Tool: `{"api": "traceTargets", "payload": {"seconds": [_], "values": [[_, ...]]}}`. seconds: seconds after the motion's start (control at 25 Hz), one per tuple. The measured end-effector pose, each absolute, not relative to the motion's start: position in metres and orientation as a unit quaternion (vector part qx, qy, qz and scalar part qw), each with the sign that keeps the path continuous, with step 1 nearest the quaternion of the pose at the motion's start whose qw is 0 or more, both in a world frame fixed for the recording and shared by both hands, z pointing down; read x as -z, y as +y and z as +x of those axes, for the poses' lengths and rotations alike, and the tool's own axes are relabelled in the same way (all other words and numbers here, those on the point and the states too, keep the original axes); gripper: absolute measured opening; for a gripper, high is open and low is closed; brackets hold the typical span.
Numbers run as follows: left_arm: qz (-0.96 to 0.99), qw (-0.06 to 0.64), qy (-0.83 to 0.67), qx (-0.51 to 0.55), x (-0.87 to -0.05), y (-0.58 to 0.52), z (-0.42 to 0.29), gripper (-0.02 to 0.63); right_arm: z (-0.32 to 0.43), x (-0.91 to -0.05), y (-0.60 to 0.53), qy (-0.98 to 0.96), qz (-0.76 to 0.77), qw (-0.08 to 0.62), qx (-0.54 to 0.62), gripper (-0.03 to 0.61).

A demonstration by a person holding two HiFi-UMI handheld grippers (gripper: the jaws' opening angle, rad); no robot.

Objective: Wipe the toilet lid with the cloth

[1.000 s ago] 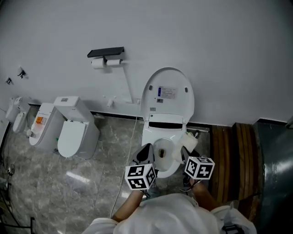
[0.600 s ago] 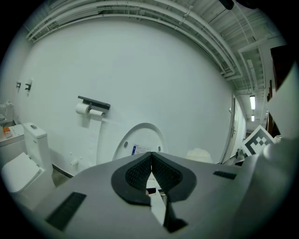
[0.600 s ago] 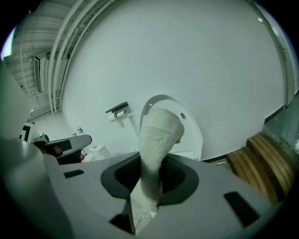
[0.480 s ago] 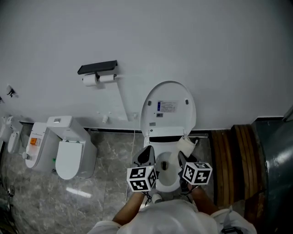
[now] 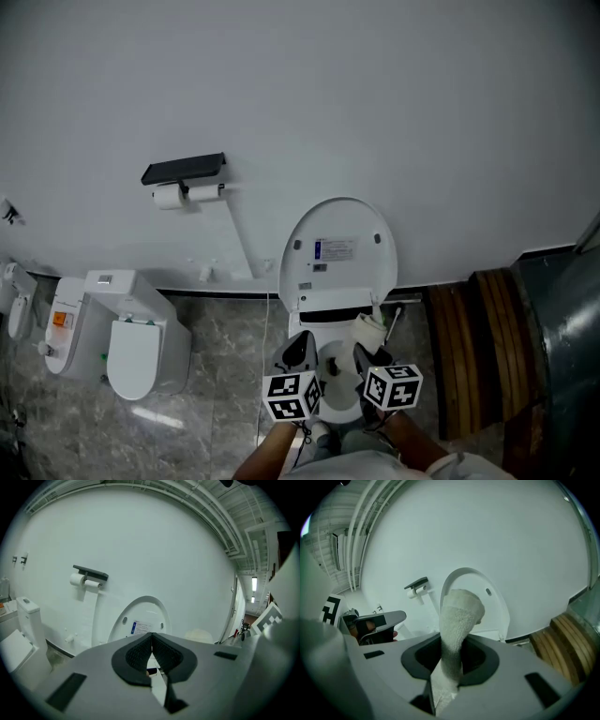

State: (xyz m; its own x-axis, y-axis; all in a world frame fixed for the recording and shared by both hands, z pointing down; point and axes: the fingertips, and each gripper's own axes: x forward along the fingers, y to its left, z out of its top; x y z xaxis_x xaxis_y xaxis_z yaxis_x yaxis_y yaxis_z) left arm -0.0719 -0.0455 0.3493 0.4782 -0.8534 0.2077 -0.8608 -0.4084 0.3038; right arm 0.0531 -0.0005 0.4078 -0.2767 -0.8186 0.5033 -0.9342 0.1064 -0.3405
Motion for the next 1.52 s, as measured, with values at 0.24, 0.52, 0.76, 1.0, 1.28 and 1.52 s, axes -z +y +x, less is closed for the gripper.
{"api": "traceTargets", "payload": {"seconds": [0.24, 0.52, 0.76, 1.0, 1.28, 1.52], "values": [[0.847, 0.161, -0.505, -0.020, -0.344, -0.084, -0.064, 0.014, 0.052, -0.396, -0.047, -0.752, 0.591, 0.085, -0.279, 0.084], [0.842, 0.123, -0.525, -0.028, -0.347, -0.164, -0.045, 0.014, 0.056, -0.389, -0.142, -0.777, 0.580, 0.063, -0.236, 0.084], [0.822, 0.104, -0.558, -0.039, -0.366, -0.231, -0.048, 0.014, 0.050, -0.374, -0.226, -0.818, 0.552, 0.038, -0.157, 0.084], [0.820, 0.103, -0.562, -0.027, -0.372, -0.264, -0.053, 0.014, 0.023, -0.368, -0.292, -0.853, 0.509, 0.034, -0.114, 0.084], [0.808, 0.114, -0.577, -0.033, -0.376, -0.269, -0.057, 0.014, -0.001, -0.376, -0.344, -0.853, 0.506, 0.048, -0.116, 0.084], [0.806, 0.111, -0.580, -0.031, -0.374, -0.272, -0.053, 0.014, 0.026, -0.379, -0.363, -0.813, 0.574, 0.062, -0.076, 0.084]]}}
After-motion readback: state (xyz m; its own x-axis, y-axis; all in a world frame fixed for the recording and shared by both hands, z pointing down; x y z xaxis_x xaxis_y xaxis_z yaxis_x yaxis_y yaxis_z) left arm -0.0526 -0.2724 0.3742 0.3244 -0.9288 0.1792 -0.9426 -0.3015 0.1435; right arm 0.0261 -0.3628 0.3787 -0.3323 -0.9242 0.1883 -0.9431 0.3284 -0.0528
